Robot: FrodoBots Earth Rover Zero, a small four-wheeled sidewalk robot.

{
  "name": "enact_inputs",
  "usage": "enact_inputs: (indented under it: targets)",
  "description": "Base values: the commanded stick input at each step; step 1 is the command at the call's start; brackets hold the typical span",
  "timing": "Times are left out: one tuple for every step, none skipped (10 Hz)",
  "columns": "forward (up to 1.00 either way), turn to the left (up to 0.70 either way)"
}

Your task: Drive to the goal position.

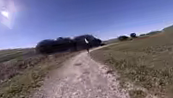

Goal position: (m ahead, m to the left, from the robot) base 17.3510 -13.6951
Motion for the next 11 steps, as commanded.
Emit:
enact_inputs:
  targets:
    - [1.00,0.05]
    - [1.00,0.00]
    - [1.00,0.00]
    - [1.00,0.00]
    - [1.00,0.00]
    - [1.00,0.00]
    - [1.00,0.00]
    - [1.00,0.00]
    - [1.00,0.00]
    - [1.00,0.00]
    - [1.00,0.00]
